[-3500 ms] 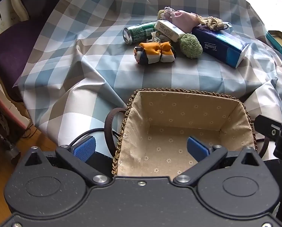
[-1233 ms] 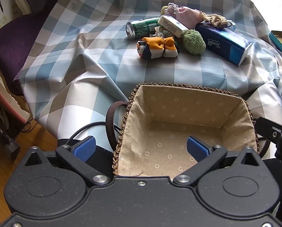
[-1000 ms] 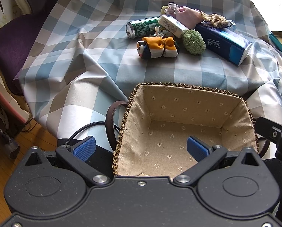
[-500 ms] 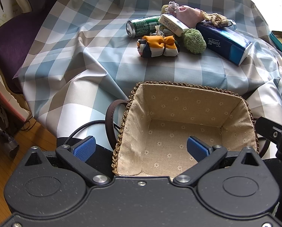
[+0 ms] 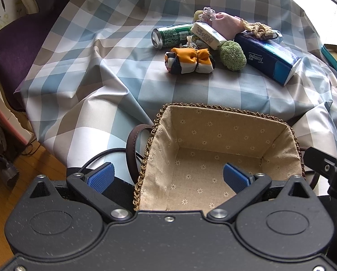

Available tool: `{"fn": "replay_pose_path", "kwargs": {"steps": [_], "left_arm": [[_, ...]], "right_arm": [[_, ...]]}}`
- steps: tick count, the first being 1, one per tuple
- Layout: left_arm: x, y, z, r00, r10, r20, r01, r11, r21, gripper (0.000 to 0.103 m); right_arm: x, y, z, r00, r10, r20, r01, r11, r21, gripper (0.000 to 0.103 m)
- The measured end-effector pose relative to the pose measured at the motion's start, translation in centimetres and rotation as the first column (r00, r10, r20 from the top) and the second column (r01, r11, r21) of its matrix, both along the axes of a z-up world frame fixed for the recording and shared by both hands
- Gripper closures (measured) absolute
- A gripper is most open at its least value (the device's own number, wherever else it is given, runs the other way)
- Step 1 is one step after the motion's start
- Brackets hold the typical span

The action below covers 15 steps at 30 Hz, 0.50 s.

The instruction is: Organize soft objects

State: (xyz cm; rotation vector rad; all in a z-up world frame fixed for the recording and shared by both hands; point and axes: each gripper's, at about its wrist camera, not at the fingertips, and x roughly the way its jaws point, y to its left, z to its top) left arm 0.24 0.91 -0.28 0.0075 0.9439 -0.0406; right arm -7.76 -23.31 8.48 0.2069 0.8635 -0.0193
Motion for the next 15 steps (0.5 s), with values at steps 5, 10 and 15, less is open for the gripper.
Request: {"fn": "replay_pose_path", "kwargs": {"steps": [5, 10, 15], "left_arm": [[0.6, 0.2, 0.6, 1.0, 0.004, 0.026, -0.004, 1.0, -0.023, 0.003], [1.8, 0.0, 0.9, 0.999, -0.017, 0.043, 0.018, 1.0, -0.014, 0.004], [3.9, 0.0, 1.1, 0.998, -0.02, 0.062, 0.02, 1.0, -0.003, 0.004]], "right_arm": [[0.4, -0.3, 0.2, 1.0, -0.006, 0.0, 0.006, 1.0, 0.013, 0.0], [1.5, -0.7, 0.4, 1.0, -0.012, 0.006, 0.012, 1.0, 0.004, 0.0], [3.3, -1.1, 0.4, 1.0, -0.015, 0.013, 0.015, 1.0, -0.002, 0.0]]}}
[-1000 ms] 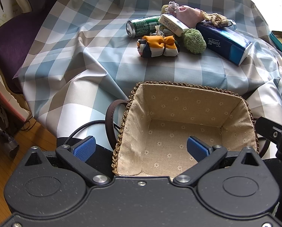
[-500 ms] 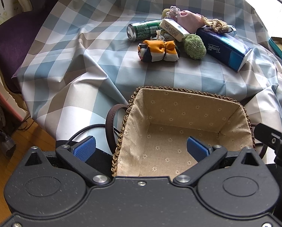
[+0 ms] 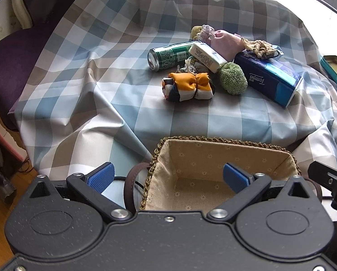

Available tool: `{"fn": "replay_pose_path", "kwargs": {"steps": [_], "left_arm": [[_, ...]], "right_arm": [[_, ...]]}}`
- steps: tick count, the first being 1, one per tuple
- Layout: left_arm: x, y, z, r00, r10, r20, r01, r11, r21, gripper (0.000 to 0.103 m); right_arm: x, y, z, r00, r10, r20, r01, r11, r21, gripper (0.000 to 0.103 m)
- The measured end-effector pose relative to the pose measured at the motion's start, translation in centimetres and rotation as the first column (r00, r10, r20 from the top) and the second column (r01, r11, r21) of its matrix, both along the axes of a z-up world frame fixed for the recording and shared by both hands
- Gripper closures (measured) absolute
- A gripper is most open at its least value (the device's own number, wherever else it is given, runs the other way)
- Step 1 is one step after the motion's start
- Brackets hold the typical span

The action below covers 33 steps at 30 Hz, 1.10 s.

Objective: Organize soft objects
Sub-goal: 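Reach the left tool to the orange cloth bundle while the right tool reaches the blue mask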

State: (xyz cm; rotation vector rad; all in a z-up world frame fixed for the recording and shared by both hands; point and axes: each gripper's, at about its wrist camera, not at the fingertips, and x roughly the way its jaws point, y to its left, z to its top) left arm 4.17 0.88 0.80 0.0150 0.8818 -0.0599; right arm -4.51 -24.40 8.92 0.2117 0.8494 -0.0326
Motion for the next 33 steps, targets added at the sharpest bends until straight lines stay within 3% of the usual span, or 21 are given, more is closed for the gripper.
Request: {"fn": "replay_pose_path", "kwargs": {"steps": [10, 33], "left_arm": [[5.0, 0.3, -0.7, 1.0, 0.015, -0.013, -0.015, 1.0, -0.016, 0.004], [14.8, -2.8, -3.4, 0.998, -0.014, -0.064, 0.012, 0.999, -0.042, 0.004]], "right_arm": [[4.1, -0.5, -0.5, 1.0, 0.004, -0.011, -0.003, 1.0, 0.019, 0.006], [10.4, 0.0, -3.1, 0.999, 0.031, -0.033, -0.03, 0.999, 0.028, 0.006]]}}
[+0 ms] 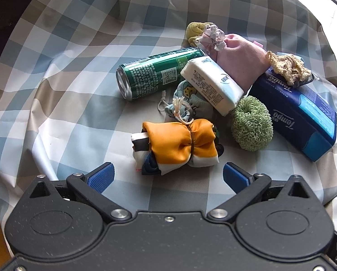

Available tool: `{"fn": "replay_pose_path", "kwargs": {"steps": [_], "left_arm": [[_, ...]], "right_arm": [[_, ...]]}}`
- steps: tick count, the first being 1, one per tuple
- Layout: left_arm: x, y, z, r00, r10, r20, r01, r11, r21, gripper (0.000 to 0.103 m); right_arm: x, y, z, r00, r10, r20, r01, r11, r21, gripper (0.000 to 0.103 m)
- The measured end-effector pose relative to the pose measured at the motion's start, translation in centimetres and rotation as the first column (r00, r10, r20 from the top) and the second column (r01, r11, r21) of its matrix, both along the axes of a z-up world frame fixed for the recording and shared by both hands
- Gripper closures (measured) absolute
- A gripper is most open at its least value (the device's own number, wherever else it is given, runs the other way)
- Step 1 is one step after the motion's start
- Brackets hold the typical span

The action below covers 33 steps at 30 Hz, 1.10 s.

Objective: Organize soft objects
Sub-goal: 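Reach the left tool to the orange cloth bundle while the right tool reaches the blue mask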

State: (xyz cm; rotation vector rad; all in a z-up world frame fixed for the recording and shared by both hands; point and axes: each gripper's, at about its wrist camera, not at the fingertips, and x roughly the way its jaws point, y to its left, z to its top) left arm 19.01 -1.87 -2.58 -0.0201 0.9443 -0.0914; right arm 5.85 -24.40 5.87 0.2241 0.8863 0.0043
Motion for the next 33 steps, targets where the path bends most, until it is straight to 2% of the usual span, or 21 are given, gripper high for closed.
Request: {"fn": "replay_pose_path", "kwargs": {"steps": [14, 25, 33], "left_arm": [[2.9, -0.6, -1.1, 0.999, 0.031, -0.029, -0.031, 0.999, -0.009, 0.004], [4.3, 0.0, -2.5, 0.997, 0.035, -0.074, -0.039, 0.998, -0.049, 0.003], [4.4, 0.0, -2.8, 0.999, 0.006, -0.039, -0.008, 0.999, -0.038, 0.004]], "right_arm": [[2.6, -0.3, -1.1, 1.0, 0.006, -0.015, -0.006, 1.0, -0.008, 0.006], [6.1, -0.9, 0.4, 0.998, 0.016, 0.067, -0.012, 0.997, -0.07, 0.006], [10.3, -2.0, 1.6, 0.992, 0.0, 0.126, 0.009, 0.997, -0.074, 0.006]]}}
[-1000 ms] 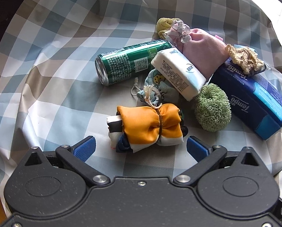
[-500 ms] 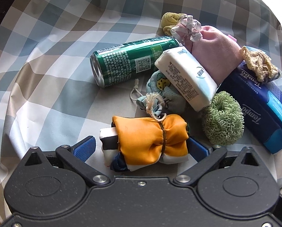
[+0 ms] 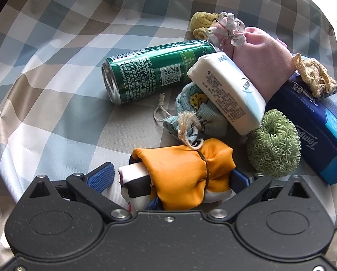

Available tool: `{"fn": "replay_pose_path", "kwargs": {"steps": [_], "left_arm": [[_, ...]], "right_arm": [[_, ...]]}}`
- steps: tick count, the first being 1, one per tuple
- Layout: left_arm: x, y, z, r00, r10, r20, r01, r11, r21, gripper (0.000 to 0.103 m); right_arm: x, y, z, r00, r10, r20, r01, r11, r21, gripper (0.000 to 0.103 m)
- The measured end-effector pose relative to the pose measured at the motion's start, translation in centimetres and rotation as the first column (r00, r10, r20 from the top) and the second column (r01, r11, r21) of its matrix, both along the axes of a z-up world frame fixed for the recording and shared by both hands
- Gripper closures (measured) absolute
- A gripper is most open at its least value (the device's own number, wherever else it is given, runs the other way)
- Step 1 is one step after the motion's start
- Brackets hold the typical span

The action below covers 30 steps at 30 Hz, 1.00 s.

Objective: Organize soft objects
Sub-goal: 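Reach the left tool to the orange cloth bundle while the right tool reaches the blue mask, then close the left tool on the orange bundle while the right tool grasps the blue mask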

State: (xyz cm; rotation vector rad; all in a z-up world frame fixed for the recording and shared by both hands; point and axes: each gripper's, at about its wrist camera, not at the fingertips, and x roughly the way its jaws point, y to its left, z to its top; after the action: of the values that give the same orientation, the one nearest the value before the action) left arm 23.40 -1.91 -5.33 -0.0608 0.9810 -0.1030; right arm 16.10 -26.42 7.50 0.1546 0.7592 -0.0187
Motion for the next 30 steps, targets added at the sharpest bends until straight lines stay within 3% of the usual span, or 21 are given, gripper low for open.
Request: {"fn": "replay_pose_path", "kwargs": {"steps": [9, 17, 21, 30], "left_arm": [[0.2, -0.3, -0.2, 0.999, -0.04, 0.003, 0.04, 0.999, 0.025, 0.004], [0.2, -0.3, -0.3, 0.999, -0.042, 0.001, 0.042, 0.999, 0.024, 0.004], [0.2, -0.2, -0.3, 0.999, -0.043, 0.001, 0.043, 0.999, 0.02, 0.004], [0.2, -0.3, -0.3, 0.999, -0.048, 0.0, 0.048, 0.999, 0.02, 0.004]], "right_arm": [[8.3, -3.1, 1.0, 0.993, -0.098, 0.058, 0.101, 0.994, -0.049, 0.005], [18.5, -7.2, -2.0, 0.975, -0.212, -0.058, 0.211, 0.977, -0.021, 0.005], [22.8, -8.9, -4.4, 0.957, -0.239, -0.162, 0.244, 0.97, 0.01, 0.005], [28.0, -9.6, -8.2, 0.928, -0.234, -0.29, 0.249, 0.968, 0.017, 0.004]]}}
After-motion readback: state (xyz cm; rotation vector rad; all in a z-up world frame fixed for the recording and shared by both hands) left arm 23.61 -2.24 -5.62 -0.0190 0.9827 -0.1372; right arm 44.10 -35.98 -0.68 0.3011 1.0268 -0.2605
